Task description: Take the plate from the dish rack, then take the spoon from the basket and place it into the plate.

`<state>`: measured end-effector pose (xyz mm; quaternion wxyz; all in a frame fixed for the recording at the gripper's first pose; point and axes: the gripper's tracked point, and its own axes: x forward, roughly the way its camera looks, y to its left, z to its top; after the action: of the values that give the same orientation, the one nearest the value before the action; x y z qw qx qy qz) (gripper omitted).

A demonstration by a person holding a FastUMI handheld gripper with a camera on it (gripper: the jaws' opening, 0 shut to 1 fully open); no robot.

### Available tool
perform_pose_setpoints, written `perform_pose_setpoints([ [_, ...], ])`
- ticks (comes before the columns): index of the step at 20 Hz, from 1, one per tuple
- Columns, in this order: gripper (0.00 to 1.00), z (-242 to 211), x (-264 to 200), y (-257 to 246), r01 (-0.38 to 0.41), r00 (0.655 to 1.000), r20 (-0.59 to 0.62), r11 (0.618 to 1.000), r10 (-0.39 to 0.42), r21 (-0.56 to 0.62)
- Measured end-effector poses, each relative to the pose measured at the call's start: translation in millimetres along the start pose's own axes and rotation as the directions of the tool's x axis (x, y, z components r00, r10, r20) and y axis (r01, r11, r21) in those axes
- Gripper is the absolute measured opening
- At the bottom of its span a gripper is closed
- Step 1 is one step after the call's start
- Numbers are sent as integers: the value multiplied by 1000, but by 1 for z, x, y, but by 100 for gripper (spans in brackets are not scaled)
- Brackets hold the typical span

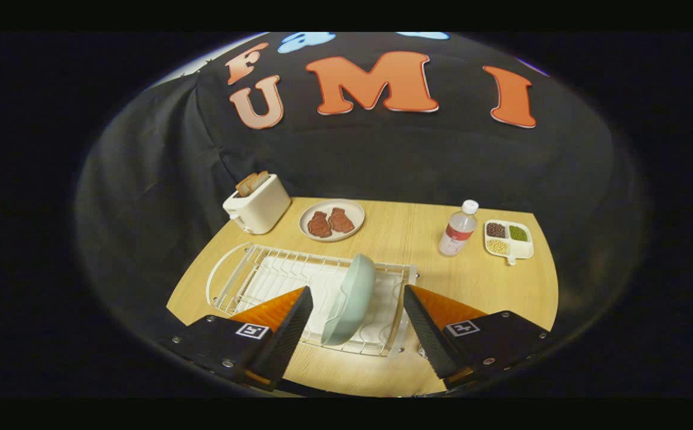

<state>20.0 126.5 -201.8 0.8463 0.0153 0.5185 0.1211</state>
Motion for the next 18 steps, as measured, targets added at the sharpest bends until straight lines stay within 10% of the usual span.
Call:
perform_pose_setpoints([
  [12,36,-20,62,0,141,952,-280,989,-123,44],
  [18,29,-15,58,1,230,933,-295,972,-205,53],
])
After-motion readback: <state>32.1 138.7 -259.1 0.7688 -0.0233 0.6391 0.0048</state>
